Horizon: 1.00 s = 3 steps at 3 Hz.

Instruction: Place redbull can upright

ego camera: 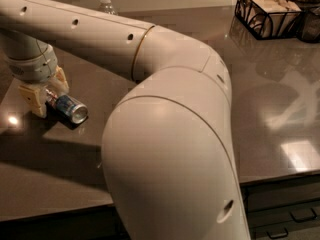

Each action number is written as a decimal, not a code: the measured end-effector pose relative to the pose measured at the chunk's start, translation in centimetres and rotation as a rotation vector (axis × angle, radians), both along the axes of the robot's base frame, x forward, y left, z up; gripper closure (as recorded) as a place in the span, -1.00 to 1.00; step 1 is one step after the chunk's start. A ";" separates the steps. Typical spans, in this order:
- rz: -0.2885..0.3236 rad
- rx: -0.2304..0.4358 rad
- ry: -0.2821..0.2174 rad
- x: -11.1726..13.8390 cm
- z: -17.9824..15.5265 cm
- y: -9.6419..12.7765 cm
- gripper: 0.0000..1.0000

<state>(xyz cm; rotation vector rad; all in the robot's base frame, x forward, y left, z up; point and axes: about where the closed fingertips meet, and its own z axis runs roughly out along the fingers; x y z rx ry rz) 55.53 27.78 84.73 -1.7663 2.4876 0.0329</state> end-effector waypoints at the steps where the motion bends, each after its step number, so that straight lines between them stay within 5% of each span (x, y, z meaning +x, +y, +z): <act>1: 0.052 0.063 0.005 0.3 1.2 0.0 0.27; 2: 0.166 0.218 0.015 -0.8 3.7 -1.3 0.89; 3: 0.207 0.379 -0.012 -1.7 6.5 -3.5 1.00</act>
Offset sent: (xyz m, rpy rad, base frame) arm -0.0116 -0.0353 0.0598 0.3324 0.0292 0.2393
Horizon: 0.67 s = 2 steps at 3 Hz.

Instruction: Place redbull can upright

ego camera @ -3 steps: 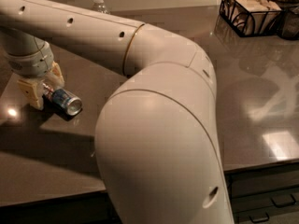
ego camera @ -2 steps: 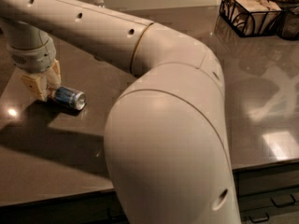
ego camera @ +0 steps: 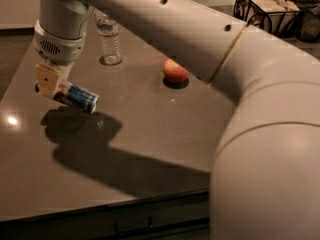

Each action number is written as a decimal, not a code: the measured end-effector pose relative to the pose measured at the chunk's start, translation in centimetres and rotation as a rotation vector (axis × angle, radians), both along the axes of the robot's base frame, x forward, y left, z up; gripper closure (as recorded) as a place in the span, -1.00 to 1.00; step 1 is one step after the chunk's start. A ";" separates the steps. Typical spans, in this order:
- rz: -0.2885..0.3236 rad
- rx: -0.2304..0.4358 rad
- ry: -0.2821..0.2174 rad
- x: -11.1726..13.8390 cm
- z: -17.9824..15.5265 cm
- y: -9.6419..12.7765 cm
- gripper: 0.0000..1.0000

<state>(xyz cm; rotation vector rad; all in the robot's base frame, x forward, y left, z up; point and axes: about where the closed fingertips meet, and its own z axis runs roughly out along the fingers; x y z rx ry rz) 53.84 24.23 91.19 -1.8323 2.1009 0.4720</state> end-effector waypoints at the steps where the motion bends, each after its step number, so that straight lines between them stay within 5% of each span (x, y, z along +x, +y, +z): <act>1: 0.056 0.193 -0.005 -2.4 2.1 -1.0 1.00; 2: 0.093 0.380 -0.028 -4.6 3.3 -1.7 1.00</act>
Offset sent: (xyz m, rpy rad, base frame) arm -0.0191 -0.0856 0.0702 0.7234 -0.1520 -0.0507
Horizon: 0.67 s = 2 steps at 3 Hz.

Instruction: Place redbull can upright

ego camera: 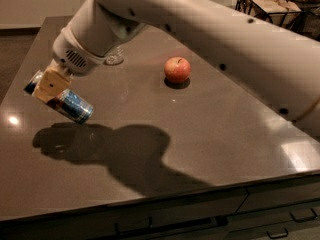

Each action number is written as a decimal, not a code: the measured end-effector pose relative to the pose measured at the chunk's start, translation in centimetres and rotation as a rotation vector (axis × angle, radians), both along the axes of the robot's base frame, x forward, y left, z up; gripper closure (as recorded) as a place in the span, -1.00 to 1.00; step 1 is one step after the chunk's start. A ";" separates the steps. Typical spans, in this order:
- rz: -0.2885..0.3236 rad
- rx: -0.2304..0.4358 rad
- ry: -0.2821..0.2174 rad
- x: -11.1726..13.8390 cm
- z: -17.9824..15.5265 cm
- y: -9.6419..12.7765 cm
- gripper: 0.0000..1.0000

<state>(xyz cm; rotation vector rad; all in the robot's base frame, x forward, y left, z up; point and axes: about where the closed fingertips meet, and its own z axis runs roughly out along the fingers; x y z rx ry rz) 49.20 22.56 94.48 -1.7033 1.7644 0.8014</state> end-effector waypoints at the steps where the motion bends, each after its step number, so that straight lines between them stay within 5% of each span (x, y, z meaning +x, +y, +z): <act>1: -0.033 0.205 -0.024 -0.1 1.0 -1.3 1.00; 2: -0.107 0.382 -0.038 1.5 1.9 -4.4 1.00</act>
Offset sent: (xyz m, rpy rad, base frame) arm 0.0478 -0.1156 0.0313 0.6204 -0.0552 -0.2457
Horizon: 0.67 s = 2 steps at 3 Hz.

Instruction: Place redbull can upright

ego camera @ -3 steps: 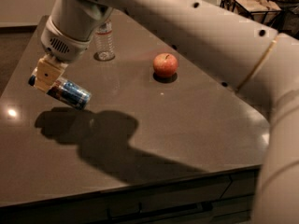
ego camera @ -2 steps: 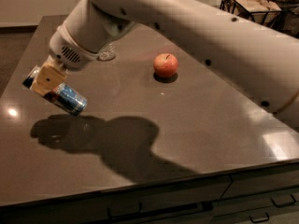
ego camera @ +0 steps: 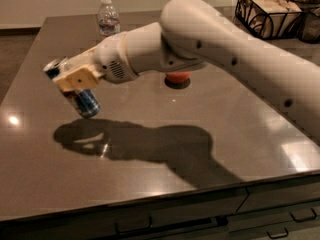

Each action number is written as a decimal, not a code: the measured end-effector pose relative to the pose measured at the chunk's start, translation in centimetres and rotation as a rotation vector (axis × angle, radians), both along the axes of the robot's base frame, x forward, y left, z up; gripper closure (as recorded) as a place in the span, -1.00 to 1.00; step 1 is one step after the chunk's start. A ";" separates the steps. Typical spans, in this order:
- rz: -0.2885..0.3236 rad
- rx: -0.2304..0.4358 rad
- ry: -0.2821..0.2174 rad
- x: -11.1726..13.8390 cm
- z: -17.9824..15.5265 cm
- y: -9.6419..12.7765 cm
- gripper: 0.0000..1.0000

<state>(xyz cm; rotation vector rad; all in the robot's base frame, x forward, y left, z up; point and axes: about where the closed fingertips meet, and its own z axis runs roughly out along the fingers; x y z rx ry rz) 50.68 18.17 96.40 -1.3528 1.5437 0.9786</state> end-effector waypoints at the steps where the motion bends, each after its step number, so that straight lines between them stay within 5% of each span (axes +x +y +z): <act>1: -0.056 0.099 -0.020 1.5 0.0 -3.5 1.00; 2: -0.089 0.161 -0.042 2.6 -0.5 -6.3 1.00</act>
Offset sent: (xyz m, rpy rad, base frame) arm 0.0431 -0.1103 -0.0165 0.2420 -0.0796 -0.1412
